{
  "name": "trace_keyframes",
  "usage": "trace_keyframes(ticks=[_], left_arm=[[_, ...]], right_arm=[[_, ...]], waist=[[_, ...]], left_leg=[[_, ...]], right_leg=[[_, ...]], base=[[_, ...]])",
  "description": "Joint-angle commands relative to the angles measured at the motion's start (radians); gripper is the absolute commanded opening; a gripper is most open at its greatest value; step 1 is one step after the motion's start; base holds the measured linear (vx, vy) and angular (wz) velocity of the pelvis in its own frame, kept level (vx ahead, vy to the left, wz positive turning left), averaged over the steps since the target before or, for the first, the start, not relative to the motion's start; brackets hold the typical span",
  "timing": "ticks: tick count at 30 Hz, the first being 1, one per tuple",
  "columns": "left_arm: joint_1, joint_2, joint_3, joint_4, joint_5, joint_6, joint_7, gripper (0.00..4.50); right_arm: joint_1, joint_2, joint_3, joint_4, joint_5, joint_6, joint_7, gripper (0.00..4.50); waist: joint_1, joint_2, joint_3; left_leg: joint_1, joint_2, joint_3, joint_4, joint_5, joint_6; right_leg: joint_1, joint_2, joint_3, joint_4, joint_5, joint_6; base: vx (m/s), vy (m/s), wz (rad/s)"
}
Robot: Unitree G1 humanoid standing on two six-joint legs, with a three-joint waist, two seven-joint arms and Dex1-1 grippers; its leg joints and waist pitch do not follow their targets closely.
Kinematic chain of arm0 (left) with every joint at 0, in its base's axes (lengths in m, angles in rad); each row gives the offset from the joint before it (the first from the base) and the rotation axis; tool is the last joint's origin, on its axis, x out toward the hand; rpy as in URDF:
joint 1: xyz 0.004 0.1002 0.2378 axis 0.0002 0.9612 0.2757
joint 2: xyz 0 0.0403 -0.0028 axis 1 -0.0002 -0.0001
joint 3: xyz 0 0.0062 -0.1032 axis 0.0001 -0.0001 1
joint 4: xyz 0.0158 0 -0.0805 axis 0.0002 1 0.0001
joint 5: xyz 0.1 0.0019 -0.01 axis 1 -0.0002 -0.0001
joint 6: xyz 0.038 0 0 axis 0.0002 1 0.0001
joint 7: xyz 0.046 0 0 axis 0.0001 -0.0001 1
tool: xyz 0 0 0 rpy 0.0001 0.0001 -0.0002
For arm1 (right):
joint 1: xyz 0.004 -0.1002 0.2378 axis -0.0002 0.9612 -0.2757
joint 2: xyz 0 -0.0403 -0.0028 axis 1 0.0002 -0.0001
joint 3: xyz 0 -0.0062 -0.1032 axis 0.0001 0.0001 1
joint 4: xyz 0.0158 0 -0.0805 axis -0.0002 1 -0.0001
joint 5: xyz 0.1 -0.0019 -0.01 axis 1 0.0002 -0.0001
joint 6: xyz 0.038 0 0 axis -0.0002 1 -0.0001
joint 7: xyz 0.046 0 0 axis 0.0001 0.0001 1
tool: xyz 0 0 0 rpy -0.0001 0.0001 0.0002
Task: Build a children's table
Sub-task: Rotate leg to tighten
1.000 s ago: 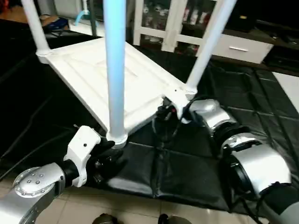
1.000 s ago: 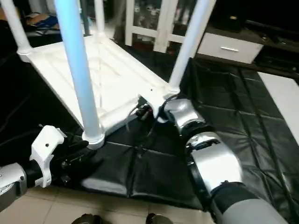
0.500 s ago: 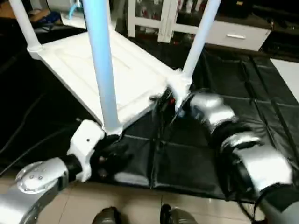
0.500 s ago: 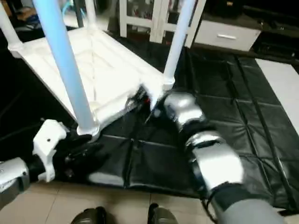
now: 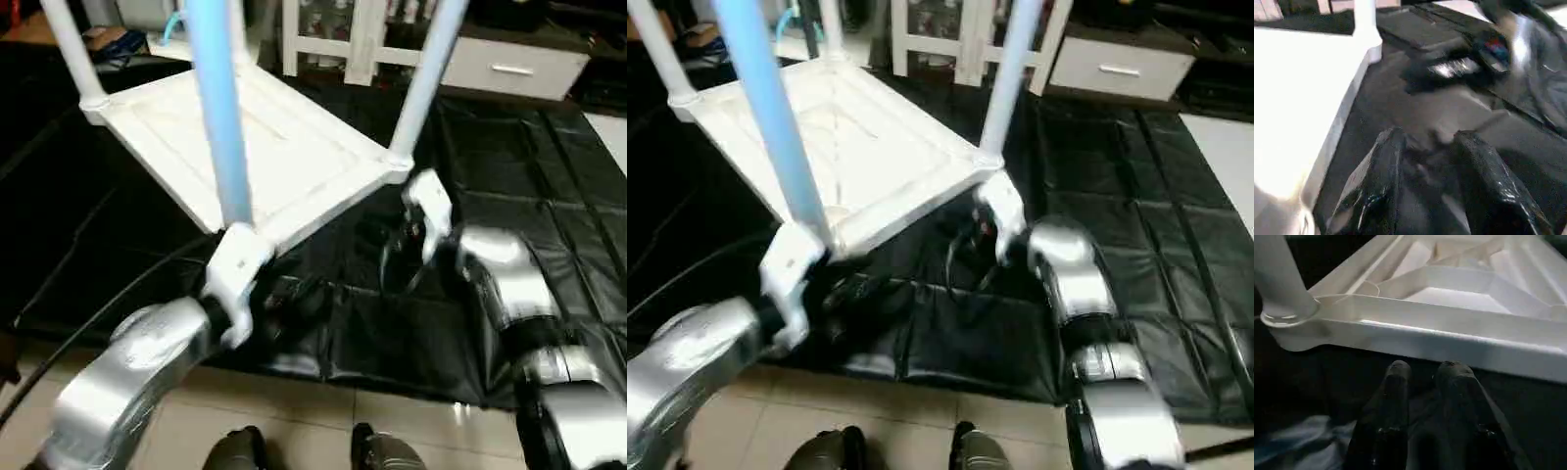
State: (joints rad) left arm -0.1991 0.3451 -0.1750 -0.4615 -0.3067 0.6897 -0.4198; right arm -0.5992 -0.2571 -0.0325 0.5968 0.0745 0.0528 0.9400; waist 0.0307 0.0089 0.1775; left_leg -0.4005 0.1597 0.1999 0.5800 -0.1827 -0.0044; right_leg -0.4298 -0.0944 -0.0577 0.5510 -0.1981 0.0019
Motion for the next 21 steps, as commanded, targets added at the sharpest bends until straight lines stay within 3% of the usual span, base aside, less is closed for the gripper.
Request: trace_keyframes(ticks=[1,2,3,4,5,6,7,8,9,10,11,12,13,14,16,18,19,21], left_arm=[[-0.035,-0.041,0.007,0.065,0.042,-0.047,0.076,1.86],[-0.044,-0.078,0.027,0.088,0.046,-0.07,0.117,1.86],[-0.044,-0.094,0.036,0.096,0.046,-0.081,0.134,1.86],[-0.036,-0.108,0.031,0.099,0.051,-0.1,0.139,1.86],[-0.029,-0.115,0.024,0.1,0.055,-0.112,0.14,1.86],[-0.014,-0.127,0.011,0.101,0.064,-0.127,0.144,1.86],[0.001,-0.146,-0.002,0.105,0.077,-0.134,0.165,1.86],[0.009,-0.166,-0.009,0.115,0.089,-0.143,0.186,1.86],[0.017,-0.188,-0.013,0.127,0.103,-0.156,0.216,1.86],[0.02,-0.207,-0.012,0.141,0.115,-0.169,0.242,1.86],[0.02,-0.222,-0.01,0.156,0.126,-0.185,0.261,1.86],[0.02,-0.236,-0.009,0.171,0.13,-0.191,0.275,1.86],[0.021,-0.249,-0.013,0.189,0.136,-0.202,0.286,1.86],[0.022,-0.257,-0.017,0.199,0.139,-0.209,0.291,1.86],[0.026,-0.27,-0.031,0.214,0.146,-0.239,0.287,1.86],[0.027,-0.272,-0.038,0.219,0.154,-0.255,0.281,1.86],[0.019,-0.274,-0.045,0.233,0.169,-0.274,0.278,1.86],[-0.008,-0.28,-0.03,0.268,0.181,-0.29,0.293,1.86]], right_arm=[[0.046,0.008,-0.016,-0.098,0.017,0.005,-0.046,1.01],[0.075,0.019,-0.038,-0.137,0.011,-0.01,-0.098,1.01],[0.09,0.026,-0.049,-0.157,0.008,-0.015,-0.124,1.01],[0.121,0.044,-0.071,-0.207,0.014,-0.006,-0.167,1.01],[0.142,0.056,-0.084,-0.241,0.02,0.003,-0.193,1.01],[0.184,0.071,-0.093,-0.307,0.027,0.02,-0.222,1.01],[0.226,0.087,-0.101,-0.371,0.029,0.031,-0.251,1.01],[0.259,0.097,-0.101,-0.426,0.031,0.044,-0.276,1.01],[0.29,0.108,-0.103,-0.474,0.029,0.05,-0.301,1.01],[0.308,0.116,-0.103,-0.502,0.027,0.053,-0.317,1.01],[0.324,0.119,-0.099,-0.528,0.028,0.06,-0.332,1.01],[0.337,0.124,-0.097,-0.547,0.021,0.064,-0.353,1.01],[0.35,0.135,-0.1,-0.566,0.015,0.073,-0.384,1.01],[0.358,0.145,-0.103,-0.577,0.012,0.078,-0.406,1.01],[0.376,0.166,-0.105,-0.603,0.007,0.082,-0.441,1.01],[0.384,0.171,-0.101,-0.617,0.005,0.087,-0.45,1.01],[0.396,0.173,-0.093,-0.636,0.002,0.105,-0.464,1.01],[0.397,0.17,-0.084,-0.644,-0.005,0.122,-0.479,1.01]], waist=[[-0.011,0.012,-0.066],[0.01,0.039,-0.066],[0.101,0.036,-0.067],[0.062,-0.017,-0.09],[0.056,-0.064,-0.086],[0.066,-0.018,-0.094],[0.064,-0.021,-0.079],[0.088,0.009,-0.112],[0.087,0.021,-0.131],[0.06,0.029,-0.125],[0.053,0.031,-0.12],[0.049,0.03,-0.119],[0.046,0.027,-0.117],[0.038,0.029,-0.112],[0.022,0.027,-0.109],[0.012,0.027,-0.112],[0.006,0.019,-0.115],[0.0,0.023,-0.115]], left_leg=[[0.048,0.069,-0.042,-0.136,-0.708,-0.095],[-0.003,0.102,-0.014,-0.218,-0.784,-0.099],[-0.098,0.116,0.051,-0.25,-0.801,-0.104],[0.009,0.078,0.085,-0.17,-0.548,-0.117],[0.1,0.013,-0.034,0.097,-0.107,-0.055],[0.04,-0.01,-0.072,0.095,0.008,-0.006],[-0.013,-0.041,-0.095,0.092,0.029,0.016],[0.024,0.044,-0.095,-0.008,0.066,-0.027],[0.073,0.055,-0.085,-0.01,0.041,-0.011],[0.065,0.076,-0.073,-0.033,-0.067,0.012],[0.042,0.071,-0.064,-0.038,-0.122,0.008],[0.031,0.067,-0.057,-0.045,-0.212,-0.003],[0.029,0.066,-0.054,-0.049,-0.245,-0.008],[0.029,0.065,-0.052,-0.055,-0.302,-0.024],[0.025,0.064,-0.058,-0.067,-0.353,-0.049],[0.02,0.063,-0.061,-0.071,-0.358,-0.055],[0.013,0.063,-0.061,-0.073,-0.329,-0.049],[0.018,0.062,-0.057,-0.07,-0.325,-0.044]], right_leg=[[0.048,-0.007,-0.026,-0.073,-0.543,-0.06],[0.105,0.024,-0.054,0.056,-0.398,-0.085],[0.15,0.031,-0.05,0.206,-0.22,-0.07],[0.08,0.005,0.047,0.154,-0.528,-0.018],[-0.07,-0.109,0.122,-0.11,-1.122,0.069],[0.002,-0.108,0.167,-0.102,-1.142,0.066],[0.052,-0.099,0.166,-0.09,-1.076,0.07],[0.056,-0.035,0.103,0.011,-0.4,-0.035],[0.021,0.003,0.085,0.029,-0.197,-0.082],[0.024,0.002,0.079,0.021,-0.072,-0.182],[0.037,-0.005,0.081,0.017,-0.078,-0.217],[0.047,-0.013,0.08,0.008,-0.143,-0.238],[0.049,-0.017,0.08,0.001,-0.193,-0.231],[0.047,-0.021,0.079,-0.01,-0.301,-0.205],[0.045,-0.027,0.077,-0.025,-0.413,-0.15],[0.048,-0.031,0.076,-0.028,-0.426,-0.127],[0.055,-0.03,0.075,-0.029,-0.393,-0.122],[0.048,-0.029,0.077,-0.032,-0.368,-0.127]], base=[[-0.056,0.016,-0.14],[-0.128,-0.015,0.0],[-0.106,-0.077,0.16],[-0.106,-0.077,0.16],[0.037,-0.192,0.17],[0.099,-0.171,-0.02],[0.099,-0.171,-0.02],[0.064,-0.039,0.09],[-0.05,-0.027,0.42],[-0.05,-0.027,0.42],[-0.073,-0.009,0.25],[0.0,0.0,0.0],[0.0,0.0,0.0],[0.0,0.0,0.0],[0.0,0.0,0.0],[0.0,0.0,0.0],[0.0,0.0,0.0],[0.0,0.0,0.0]])
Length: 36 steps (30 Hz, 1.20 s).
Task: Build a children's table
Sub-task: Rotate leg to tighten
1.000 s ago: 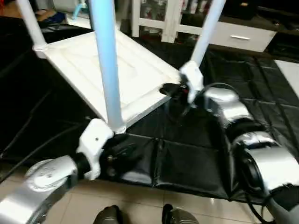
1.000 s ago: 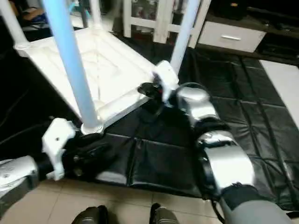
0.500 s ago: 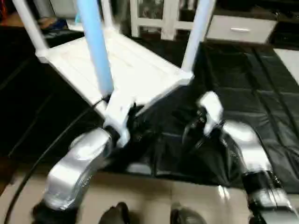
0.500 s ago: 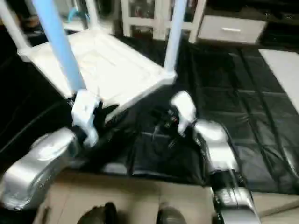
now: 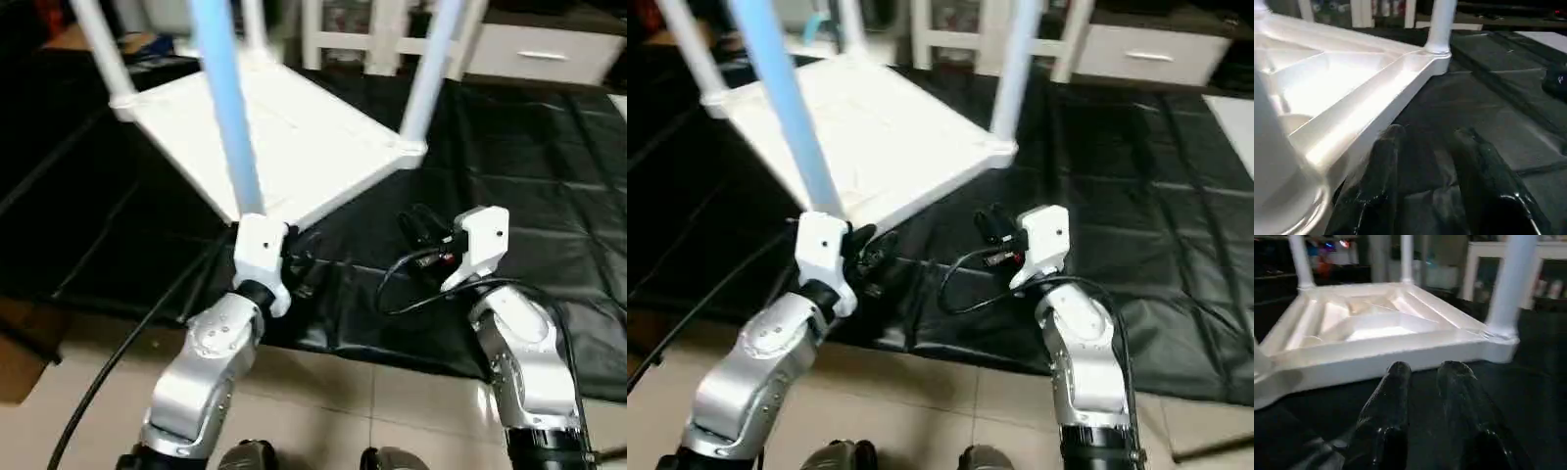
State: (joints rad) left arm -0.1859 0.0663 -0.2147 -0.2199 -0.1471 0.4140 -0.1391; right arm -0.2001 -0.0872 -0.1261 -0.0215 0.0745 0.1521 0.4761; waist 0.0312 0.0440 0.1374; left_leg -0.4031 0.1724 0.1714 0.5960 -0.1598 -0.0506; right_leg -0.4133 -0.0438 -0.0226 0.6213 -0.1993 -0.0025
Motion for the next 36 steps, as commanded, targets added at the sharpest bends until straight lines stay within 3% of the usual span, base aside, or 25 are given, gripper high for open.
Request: trace_keyframes(ticks=[1,4,6,8,11,17,19,21,22,23,26,28,29,32,36], left_arm=[[-0.021,-0.001,0.01,0.026,0.022,-0.014,0.012,1.86],[-0.078,0.0,0.051,0.099,0.047,-0.047,0.056,1.86],[-0.131,0.0,0.085,0.175,0.079,-0.096,0.113,1.86],[-0.192,0.016,0.117,0.274,0.127,-0.145,0.194,1.86],[-0.226,0.041,0.156,0.338,0.16,-0.157,0.256,1.86],[-0.136,0.137,0.257,0.232,0.184,-0.101,0.26,1.86],[-0.09,0.185,0.304,0.184,0.202,-0.093,0.26,1.86],[-0.046,0.234,0.363,0.148,0.212,-0.092,0.262,1.86],[-0.038,0.244,0.376,0.142,0.212,-0.091,0.261,1.86],[-0.01,0.288,0.439,0.137,0.209,-0.099,0.262,1.86],[0.005,0.336,0.497,0.178,0.186,-0.129,0.248,1.86],[0.007,0.341,0.5,0.181,0.183,-0.13,0.245,1.86],[-0.003,0.351,0.511,0.212,0.178,-0.142,0.247,1.86],[-0.021,0.332,0.495,0.194,0.157,-0.138,0.224,1.86],[-0.02,0.244,0.371,0.108,0.094,-0.134,0.117,1.86]], right_arm=[[-0.002,0.0,0.009,-0.025,-0.005,0.023,-0.015,1.01],[-0.015,-0.006,0.017,-0.021,-0.003,0.035,-0.027,1.01],[-0.023,-0.009,0.025,-0.023,0.001,0.045,-0.031,1.01],[-0.029,-0.009,0.037,-0.021,0.0,0.052,-0.03,1.01],[-0.03,-0.008,0.052,-0.029,-0.003,0.061,-0.036,1.01],[-0.016,-0.01,0.06,-0.049,0.006,0.071,-0.044,1.01],[-0.014,-0.011,0.058,-0.047,0.01,0.071,-0.05,1.01],[-0.015,-0.013,0.057,-0.043,0.013,0.071,-0.056,1.01],[-0.016,-0.014,0.057,-0.042,0.014,0.071,-0.057,1.01],[-0.019,-0.016,0.057,-0.038,0.017,0.071,-0.06,1.01],[-0.025,-0.016,0.059,-0.029,0.02,0.074,-0.06,1.01],[-0.025,-0.016,0.06,-0.028,0.021,0.075,-0.06,1.01],[-0.027,-0.015,0.069,-0.026,0.023,0.077,-0.057,1.01],[-0.028,-0.019,0.079,-0.029,0.028,0.079,-0.053,1.01],[-0.028,-0.026,0.077,-0.032,0.038,0.085,-0.051,1.01]], waist=[[-0.004,-0.017,-0.077],[-0.005,-0.018,-0.081],[-0.006,-0.029,-0.084],[-0.004,-0.024,-0.087],[-0.006,-0.025,-0.095],[-0.014,-0.019,-0.101],[-0.018,-0.018,-0.099],[-0.019,-0.016,-0.097],[-0.02,-0.017,-0.096],[-0.019,-0.02,-0.093],[-0.018,-0.018,-0.089],[-0.018,-0.016,-0.088],[-0.016,-0.023,-0.088],[-0.009,-0.018,-0.089],[0.011,-0.024,-0.09]], left_leg=[[0.021,0.046,-0.027,-0.085,-0.347,0.005],[0.021,0.046,-0.024,-0.08,-0.313,0.018],[0.018,0.045,-0.02,-0.077,-0.276,0.031],[0.023,0.042,-0.018,-0.072,-0.262,0.037],[0.013,0.043,-0.023,-0.072,-0.209,0.043],[0.018,0.047,-0.02,-0.063,-0.154,0.078],[0.02,0.046,-0.018,-0.064,-0.162,0.084],[0.021,0.048,-0.02,-0.066,-0.177,0.081],[0.024,0.048,-0.018,-0.067,-0.189,0.077],[0.031,0.049,-0.017,-0.068,-0.225,0.064],[0.035,0.047,-0.018,-0.072,-0.266,0.042],[0.036,0.048,-0.021,-0.077,-0.289,0.024],[0.04,0.048,-0.021,-0.078,-0.307,0.016],[0.042,0.049,-0.021,-0.08,-0.322,0.004],[0.048,0.053,-0.017,-0.082,-0.355,-0.016]], right_leg=[[0.033,-0.08,0.042,-0.102,-0.37,-0.124],[0.034,-0.081,0.042,-0.104,-0.36,-0.125],[0.035,-0.08,0.043,-0.104,-0.321,-0.135],[0.032,-0.076,0.043,-0.102,-0.294,-0.135],[0.046,-0.081,0.039,-0.089,-0.206,-0.15],[0.047,-0.078,0.036,-0.076,-0.081,-0.222],[0.045,-0.075,0.036,-0.078,-0.082,-0.231],[0.046,-0.077,0.035,-0.078,-0.104,-0.231],[0.042,-0.075,0.035,-0.081,-0.119,-0.23],[0.037,-0.074,0.037,-0.085,-0.168,-0.224],[0.03,-0.073,0.038,-0.089,-0.226,-0.202],[0.028,-0.072,0.039,-0.089,-0.244,-0.186],[0.024,-0.073,0.04,-0.09,-0.255,-0.177],[0.021,-0.074,0.043,-0.092,-0.264,-0.165],[0.013,-0.075,0.046,-0.095,-0.262,-0.162]], base=[[0.0,0.0,0.0],[0.0,0.0,0.0],[0.0,0.0,0.0],[0.0,0.0,0.0],[0.0,0.0,0.0],[0.0,0.0,0.0],[0.0,0.0,0.0],[0.0,0.0,0.0],[0.0,0.0,0.0],[0.0,0.0,0.0],[0.0,0.0,0.0],[0.0,0.0,0.0],[0.0,0.0,0.0],[0.0,0.0,0.0],[0.0,0.0,0.0]])
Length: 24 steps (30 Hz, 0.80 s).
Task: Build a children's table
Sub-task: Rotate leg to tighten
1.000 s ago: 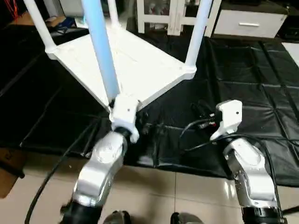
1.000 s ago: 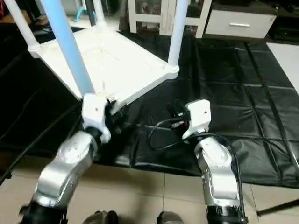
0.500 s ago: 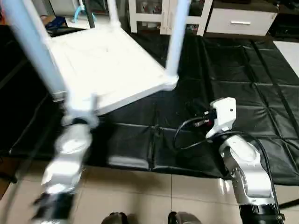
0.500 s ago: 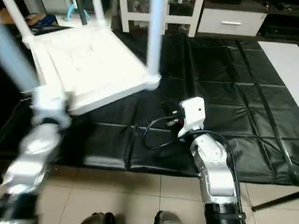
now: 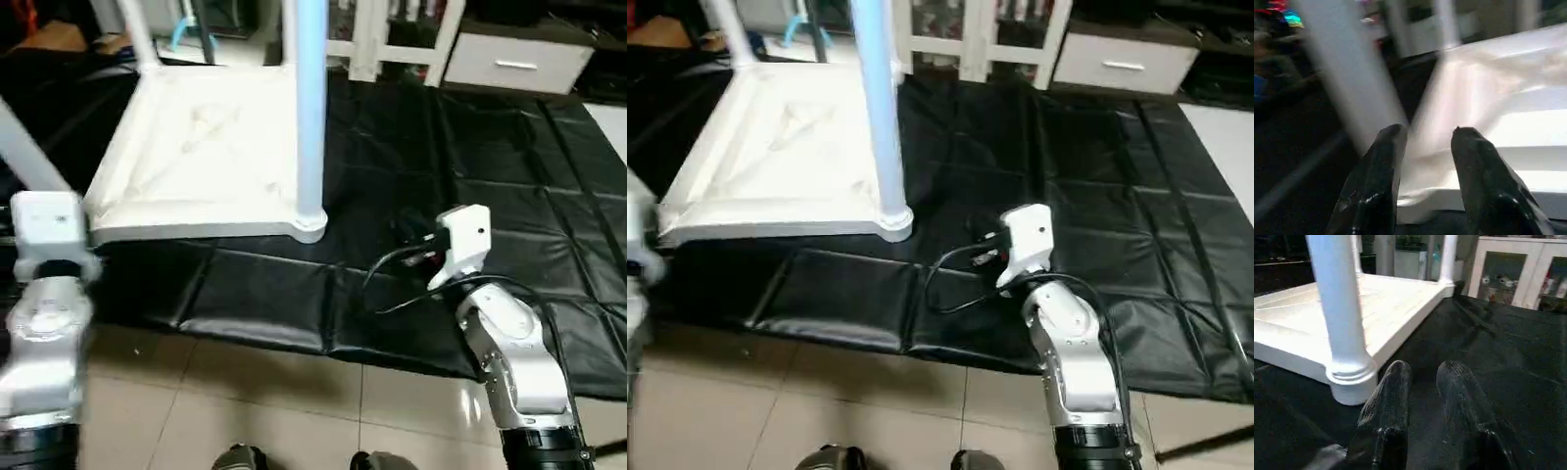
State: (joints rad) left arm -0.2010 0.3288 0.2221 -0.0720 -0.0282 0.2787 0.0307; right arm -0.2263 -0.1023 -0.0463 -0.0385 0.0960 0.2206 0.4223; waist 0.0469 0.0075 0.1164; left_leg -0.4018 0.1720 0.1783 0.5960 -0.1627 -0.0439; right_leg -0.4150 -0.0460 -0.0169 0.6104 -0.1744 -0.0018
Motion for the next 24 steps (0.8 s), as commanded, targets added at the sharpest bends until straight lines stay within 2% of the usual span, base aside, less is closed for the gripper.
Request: trace_keyframes(ticks=[1,2,3,4,5,6,7,8,9,10,11,13,15,17,21,22,23,24], left_arm=[[-0.005,-0.018,-0.066,-0.04,-0.025,0.002,-0.053,1.86],[0.002,-0.038,-0.113,-0.051,-0.038,-0.001,-0.09,1.86],[0.01,-0.056,-0.169,-0.063,-0.045,-0.005,-0.128,1.86],[0.017,-0.072,-0.221,-0.075,-0.056,-0.008,-0.166,1.86],[0.032,-0.1,-0.282,-0.102,-0.098,0.009,-0.222,1.86],[0.032,-0.1,-0.282,-0.102,-0.098,0.009,-0.222,1.86],[0.048,-0.12,-0.302,-0.126,-0.139,0.02,-0.257,1.86],[0.057,-0.145,-0.305,-0.139,-0.156,0.046,-0.245,1.86],[0.062,-0.175,-0.299,-0.144,-0.142,0.072,-0.198,1.86],[0.067,-0.194,-0.292,-0.145,-0.14,0.074,-0.175,1.86],[0.079,-0.227,-0.279,-0.147,-0.133,0.069,-0.129,1.86],[0.093,-0.249,-0.266,-0.147,-0.112,0.05,-0.084,1.86],[0.108,-0.266,-0.259,-0.149,-0.106,0.031,-0.062,1.86],[0.118,-0.252,-0.274,-0.158,-0.073,0.035,-0.058,1.86],[0.114,-0.234,-0.282,-0.177,-0.053,0.033,-0.071,1.86],[0.108,-0.236,-0.279,-0.184,-0.059,0.039,-0.077,1.86],[0.103,-0.234,-0.278,-0.19,-0.062,0.045,-0.081,1.86],[0.099,-0.229,-0.281,-0.193,-0.061,0.047,-0.085,1.86]], right_arm=[[-0.002,-0.01,-0.003,-0.015,0.017,0.016,0.003,1.01],[-0.002,-0.015,-0.003,-0.015,0.021,0.018,0.012,1.01],[-0.003,-0.023,-0.003,-0.015,0.025,0.022,0.021,1.01],[-0.004,-0.034,0.002,-0.018,0.034,0.024,0.04,1.01],[0.001,-0.065,0.025,-0.033,0.048,0.032,0.096,1.01],[0.001,-0.065,0.025,-0.033,0.048,0.032,0.096,1.01],[0.008,-0.087,0.042,-0.046,0.044,0.044,0.121,1.01],[0.016,-0.099,0.049,-0.052,0.041,0.063,0.128,1.01],[0.025,-0.106,0.051,-0.056,0.037,0.077,0.127,1.01],[0.031,-0.109,0.051,-0.056,0.033,0.08,0.124,1.01],[0.045,-0.11,0.05,-0.058,0.026,0.083,0.112,1.01],[0.056,-0.102,0.043,-0.061,0.022,0.083,0.09,1.01],[0.062,-0.09,0.037,-0.061,0.027,0.086,0.07,1.01],[0.057,-0.073,0.034,-0.058,0.045,0.082,0.061,1.01],[0.051,-0.073,0.042,-0.065,0.054,0.081,0.065,1.01],[0.05,-0.078,0.044,-0.063,0.049,0.077,0.064,1.01],[0.049,-0.082,0.046,-0.058,0.045,0.07,0.064,1.01],[0.049,-0.086,0.048,-0.053,0.042,0.066,0.066,1.01]], waist=[[-0.005,0.013,-0.069],[-0.002,0.012,-0.072],[0.001,0.017,-0.075],[-0.001,0.013,-0.075],[0.002,0.026,-0.077],[0.0,0.018,-0.077],[0.0,0.017,-0.077],[0.0,0.014,-0.078],[-0.004,0.017,-0.078],[-0.006,0.017,-0.077],[-0.01,0.018,-0.076],[-0.014,0.012,-0.077],[-0.018,0.014,-0.075],[-0.019,0.013,-0.075],[-0.016,0.017,-0.072],[-0.014,0.016,-0.069],[-0.016,0.018,-0.063],[-0.018,0.019,-0.061]], left_leg=[[0.047,0.054,-0.023,-0.082,-0.352,-0.022],[0.043,0.053,-0.024,-0.084,-0.361,-0.026],[0.038,0.052,-0.025,-0.084,-0.348,-0.026],[0.035,0.052,-0.025,-0.085,-0.345,-0.024],[0.036,0.052,-0.025,-0.082,-0.34,-0.022],[0.033,0.053,-0.024,-0.083,-0.338,-0.019],[0.031,0.051,-0.021,-0.08,-0.332,-0.013],[0.029,0.051,-0.021,-0.079,-0.323,-0.01],[0.023,0.051,-0.021,-0.079,-0.307,-0.005],[0.023,0.052,-0.021,-0.078,-0.304,-0.002],[0.023,0.049,-0.02,-0.074,-0.312,0.009],[0.019,0.047,-0.021,-0.072,-0.306,0.019],[0.019,0.047,-0.023,-0.074,-0.313,0.023],[0.025,0.05,-0.026,-0.075,-0.338,0.019],[0.034,0.051,-0.027,-0.077,-0.377,-0.001],[0.049,0.051,-0.029,-0.08,-0.451,-0.016],[0.067,0.048,-0.031,-0.081,-0.542,-0.032],[0.077,0.047,-0.034,-0.082,-0.583,-0.035]], right_leg=[[0.014,-0.073,0.041,-0.084,-0.287,-0.162],[0.019,-0.075,0.041,-0.085,-0.292,-0.155],[0.023,-0.076,0.04,-0.08,-0.279,-0.15],[0.025,-0.074,0.04,-0.081,-0.273,-0.147],[0.026,-0.077,0.04,-0.079,-0.25,-0.153],[0.03,-0.076,0.04,-0.082,-0.242,-0.156],[0.029,-0.075,0.041,-0.081,-0.225,-0.163],[0.034,-0.077,0.04,-0.079,-0.22,-0.169],[0.039,-0.075,0.039,-0.077,-0.203,-0.175],[0.038,-0.074,0.038,-0.077,-0.198,-0.178],[0.039,-0.074,0.038,-0.083,-0.22,-0.182],[0.042,-0.073,0.036,-0.087,-0.249,-0.174],[0.039,-0.072,0.035,-0.092,-0.297,-0.162],[0.031,-0.07,0.035,-0.096,-0.351,-0.142],[0.023,-0.066,0.035,-0.1,-0.38,-0.126],[0.024,-0.067,0.032,-0.102,-0.457,-0.112],[0.02,-0.064,0.027,-0.114,-0.562,-0.087],[0.019,-0.06,0.021,-0.117,-0.599,-0.079]], base=[[0.0,0.0,0.0],[0.0,0.0,0.0],[0.0,0.0,0.0],[0.0,0.0,0.0],[0.0,0.0,0.0],[0.0,0.0,0.0],[0.0,0.0,0.0],[0.0,0.0,0.0],[0.0,0.0,0.0],[0.0,0.0,0.0],[0.0,0.0,0.0],[0.0,0.0,0.0],[0.0,0.0,0.0],[0.0,0.0,0.0],[0.0,0.0,0.0],[0.0,0.0,0.0],[0.0,0.0,0.0],[0.0,0.0,0.0]])
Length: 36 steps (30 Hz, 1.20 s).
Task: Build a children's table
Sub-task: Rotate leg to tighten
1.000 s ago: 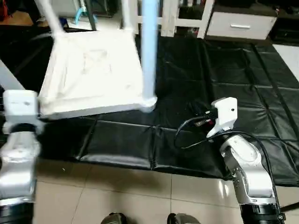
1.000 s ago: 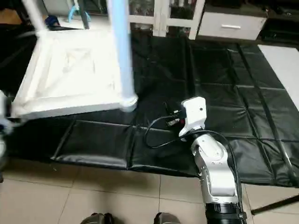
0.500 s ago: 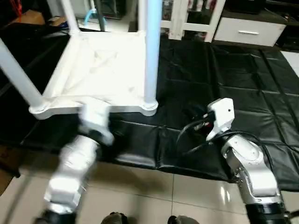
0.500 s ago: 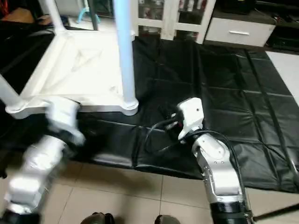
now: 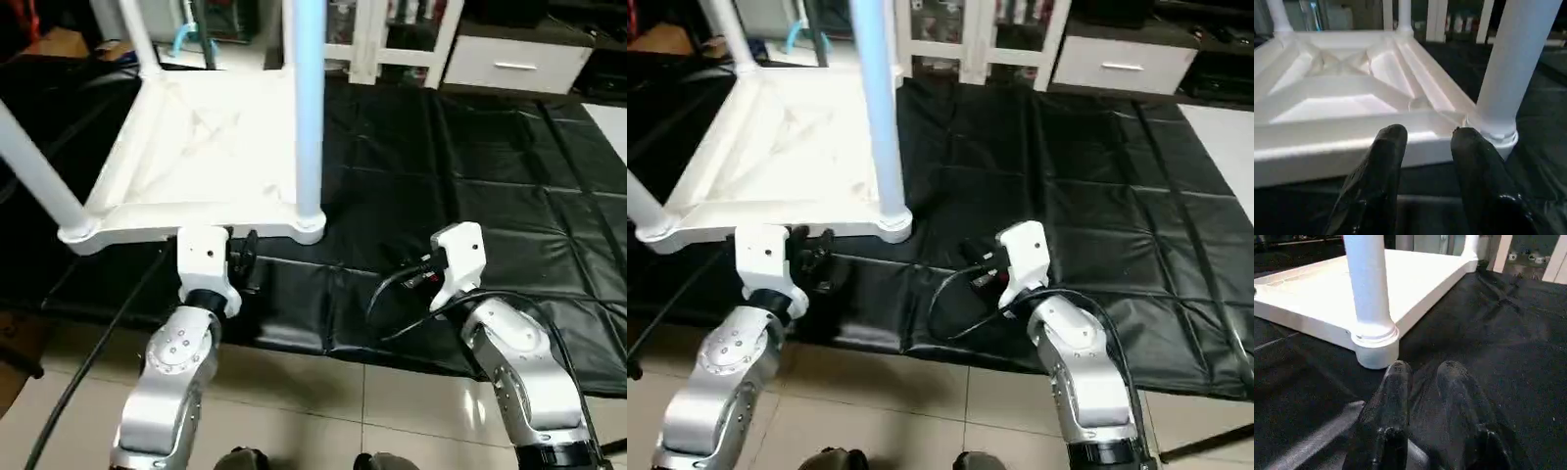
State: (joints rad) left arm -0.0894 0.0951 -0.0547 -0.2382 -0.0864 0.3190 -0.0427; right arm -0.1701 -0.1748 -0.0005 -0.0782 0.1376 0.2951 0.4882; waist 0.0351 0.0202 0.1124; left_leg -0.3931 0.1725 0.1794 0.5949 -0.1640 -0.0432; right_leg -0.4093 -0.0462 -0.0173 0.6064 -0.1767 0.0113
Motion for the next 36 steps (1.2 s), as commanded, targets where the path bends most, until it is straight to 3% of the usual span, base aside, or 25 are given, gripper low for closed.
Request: trace_keyframes(ticks=[1,4,5,6,7,8,9,10,11,12,14,16,17,19,20,22,23,25,26,28,29,30,33,35,36], left_arm=[[-0.013,0.004,-0.005,-0.027,-0.003,0.006,-0.011,1.86],[-0.013,0.01,-0.015,-0.028,-0.001,0.006,-0.028,1.86],[-0.011,0.009,-0.017,-0.028,0.0,0.007,-0.029,1.86],[-0.01,0.007,-0.02,-0.029,0.0,0.007,-0.031,1.86],[-0.009,0.005,-0.023,-0.03,0.001,0.007,-0.033,1.86],[-0.007,0.003,-0.027,-0.03,0.002,0.008,-0.035,1.86],[-0.007,0.003,-0.028,-0.03,0.002,0.008,-0.035,1.86],[-0.007,0.001,-0.03,-0.031,0.003,0.009,-0.035,1.86],[-0.008,0.0,-0.03,-0.03,0.004,0.01,-0.034,1.86],[-0.009,0.0,-0.029,-0.03,0.004,0.012,-0.034,1.86],[-0.009,0.0,-0.029,-0.031,0.005,0.012,-0.034,1.86],[-0.009,0.001,-0.026,-0.032,0.003,0.014,-0.035,1.86],[-0.005,0.002,-0.021,-0.038,0.003,0.017,-0.035,1.86],[-0.002,0.002,-0.019,-0.041,0.004,0.019,-0.035,1.86],[0.0,0.002,-0.018,-0.044,0.004,0.019,-0.035,1.86],[0.006,0.0,-0.014,-0.05,0.0,0.019,-0.036,1.86],[0.012,-0.003,-0.008,-0.055,-0.015,0.015,-0.043,1.86],[0.022,0.004,0.0,-0.057,-0.031,0.011,-0.062,1.86],[0.031,0.014,0.007,-0.061,-0.055,0.012,-0.093,1.86],[0.045,0.033,0.033,-0.066,-0.094,0.005,-0.136,2.03],[0.053,0.045,0.06,-0.071,-0.121,-0.003,-0.159,2.13],[0.054,0.048,0.068,-0.073,-0.129,-0.005,-0.165,2.13],[0.071,0.124,0.106,-0.072,-0.163,0.034,-0.249,2.33],[0.072,0.151,0.105,-0.058,-0.17,0.052,-0.283,2.46],[0.071,0.157,0.103,-0.052,-0.172,0.057,-0.291,2.57]], right_arm=[[-0.007,-0.014,0.002,-0.013,0.0,-0.008,0.0,1.01],[-0.017,-0.015,-0.007,-0.002,-0.004,-0.01,-0.012,1.01],[-0.018,-0.014,-0.009,-0.003,-0.001,-0.008,-0.015,1.01],[-0.019,-0.015,-0.009,-0.003,0.0,-0.007,-0.015,1.01],[-0.018,-0.017,-0.007,-0.004,0.002,-0.007,-0.013,1.01],[-0.017,-0.019,-0.004,-0.004,0.005,-0.007,-0.009,1.01],[-0.017,-0.019,-0.004,-0.004,0.005,-0.006,-0.009,1.01],[-0.015,-0.02,-0.002,-0.007,0.009,-0.003,-0.005,1.01],[-0.013,-0.021,0.002,-0.011,0.015,-0.002,0.003,1.01],[-0.009,-0.025,0.01,-0.016,0.02,-0.003,0.016,1.01],[-0.009,-0.026,0.012,-0.017,0.021,-0.003,0.019,1.01],[-0.008,-0.029,0.016,-0.019,0.022,-0.005,0.026,1.01],[-0.008,-0.033,0.019,-0.017,0.026,-0.008,0.032,1.01],[-0.009,-0.035,0.02,-0.016,0.026,-0.011,0.033,1.01],[-0.011,-0.036,0.021,-0.014,0.025,-0.012,0.034,1.01],[-0.013,-0.04,0.022,-0.012,0.025,-0.017,0.037,1.01],[-0.016,-0.044,0.02,-0.011,0.029,-0.021,0.041,1.01],[-0.023,-0.054,0.015,-0.008,0.036,-0.033,0.055,1.01],[-0.029,-0.063,0.01,-0.003,0.047,-0.039,0.069,1.01],[-0.039,-0.08,0.006,0.004,0.062,-0.049,0.097,1.1],[-0.045,-0.091,0.007,0.008,0.068,-0.054,0.115,1.14],[-0.046,-0.095,0.007,0.009,0.07,-0.055,0.12,1.14],[-0.047,-0.122,0.018,0.024,0.062,-0.083,0.156,1.14],[-0.049,-0.125,0.015,0.034,0.06,-0.091,0.159,1.14],[-0.05,-0.125,0.014,0.037,0.06,-0.092,0.16,1.14]], waist=[[-0.014,0.007,-0.044],[-0.045,0.025,-0.017],[-0.031,0.045,-0.023],[-0.019,0.048,-0.019],[-0.026,0.015,-0.027],[-0.037,-0.015,-0.013],[-0.015,-0.038,-0.03],[0.005,-0.021,-0.053],[0.014,-0.014,-0.051],[0.012,-0.004,-0.053],[-0.015,0.034,-0.049],[-0.059,0.072,-0.068],[-0.092,0.058,-0.096],[-0.102,0.029,-0.09],[-0.098,0.005,-0.091],[-0.071,-0.056,-0.087],[-0.029,-0.044,-0.096],[-0.027,-0.038,-0.089],[-0.026,-0.02,-0.093],[-0.024,0.054,-0.115],[-0.047,0.071,-0.118],[-0.043,0.057,-0.115],[-0.012,0.029,-0.103],[0.008,0.007,-0.089],[0.008,0.007,-0.089]], left_leg=[[0.087,0.041,-0.039,-0.081,-0.666,-0.037],[0.136,0.048,-0.056,-0.096,-0.87,-0.044],[0.049,0.102,-0.062,-0.201,-1.003,-0.044],[0.054,0.109,-0.055,-0.216,-1.03,-0.034],[0.122,0.095,-0.049,-0.158,-0.955,0.014],[0.116,0.039,-0.035,-0.084,-0.858,0.008],[0.044,-0.024,-0.011,0.063,-0.418,0.054],[0.004,-0.011,-0.038,0.09,-0.263,0.091],[-0.041,-0.012,-0.065,0.073,-0.137,0.133],[-0.036,-0.009,-0.063,0.049,-0.106,0.136],[0.041,0.018,-0.069,-0.044,-0.125,0.152],[0.168,0.094,-0.157,-0.085,-0.324,0.216],[0.239,0.151,-0.234,-0.074,-0.213,0.416],[0.216,0.146,-0.228,-0.068,-0.01,0.569],[0.185,0.075,-0.186,-0.055,0.013,0.527],[0.067,-0.074,-0.084,-0.001,-0.17,0.378],[-0.037,-0.101,-0.094,0.158,-0.148,0.24],[-0.076,-0.071,-0.116,0.142,0.024,0.143],[-0.069,-0.038,-0.123,0.06,0.196,0.119],[0.012,0.032,-0.145,0.0,0.41,0.188],[0.062,0.122,-0.212,0.024,0.669,0.326],[0.077,0.141,-0.228,0.022,0.751,0.347],[0.005,0.031,-0.136,0.006,0.396,0.244],[-0.002,0.024,-0.093,-0.031,-0.109,0.125],[-0.002,0.024,-0.093,-0.031,-0.109,0.125]], right_leg=[[0.011,-0.048,0.003,-0.129,-0.691,-0.071],[0.029,-0.006,-0.093,-0.147,-0.726,-0.027],[0.151,-0.025,-0.09,0.083,-0.381,-0.043],[0.143,-0.025,-0.084,0.104,-0.31,-0.044],[0.095,-0.06,-0.016,0.036,-0.4,-0.051],[0.07,-0.077,-0.003,-0.08,-0.706,-0.05],[0.137,-0.161,0.055,-0.175,-1.088,-0.021],[0.188,-0.208,0.098,-0.172,-1.062,-0.061],[0.218,-0.162,0.084,-0.149,-0.842,-0.159],[0.218,-0.136,0.058,-0.142,-0.744,-0.189],[0.162,-0.042,-0.023,-0.113,-0.522,-0.205],[0.073,-0.006,-0.051,-0.003,-0.353,-0.194],[-0.011,-0.023,-0.041,0.103,-0.209,-0.048],[-0.058,-0.057,-0.014,0.139,-0.15,0.059],[-0.041,-0.072,0.015,0.078,-0.066,0.046],[0.097,-0.076,0.083,-0.033,-0.062,0.031],[0.219,-0.198,0.188,-0.081,-0.162,-0.16],[0.218,-0.17,0.152,-0.028,0.354,-0.283],[0.184,-0.125,0.081,0.019,0.651,-0.294],[0.109,-0.038,-0.006,0.06,0.567,-0.15],[0.033,-0.051,0.006,0.095,0.282,-0.111],[0.01,-0.072,0.031,0.079,0.175,-0.094],[0.057,-0.097,0.037,-0.001,0.165,-0.148],[0.082,-0.111,0.04,-0.035,-0.016,-0.225],[0.082,-0.111,0.04,-0.035,-0.016,-0.225]], base=[[0.0,0.0,0.0],[0.006,0.018,-0.14],[-0.018,0.032,-0.28],[0.0,0.0,0.0],[0.0,0.0,0.0],[0.098,-0.084,-0.05],[0.167,-0.063,-0.06],[0.167,-0.063,-0.06],[0.159,-0.029,0.08],[0.119,-0.011,0.16],[0.132,0.013,0.13],[0.203,0.042,0.07],[0.219,0.015,0.07],[0.191,-0.003,-0.1],[0.158,-0.038,-0.22],[0.122,-0.072,-0.04],[0.156,-0.047,0.16],[0.183,-0.006,0.09],[0.073,-0.001,0.01],[-0.108,0.004,-0.01],[-0.066,0.012,-0.12],[0.0,0.0,0.0],[-0.003,0.02,0.01],[-0.035,0.014,-0.01],[-0.098,0.019,0.08]])
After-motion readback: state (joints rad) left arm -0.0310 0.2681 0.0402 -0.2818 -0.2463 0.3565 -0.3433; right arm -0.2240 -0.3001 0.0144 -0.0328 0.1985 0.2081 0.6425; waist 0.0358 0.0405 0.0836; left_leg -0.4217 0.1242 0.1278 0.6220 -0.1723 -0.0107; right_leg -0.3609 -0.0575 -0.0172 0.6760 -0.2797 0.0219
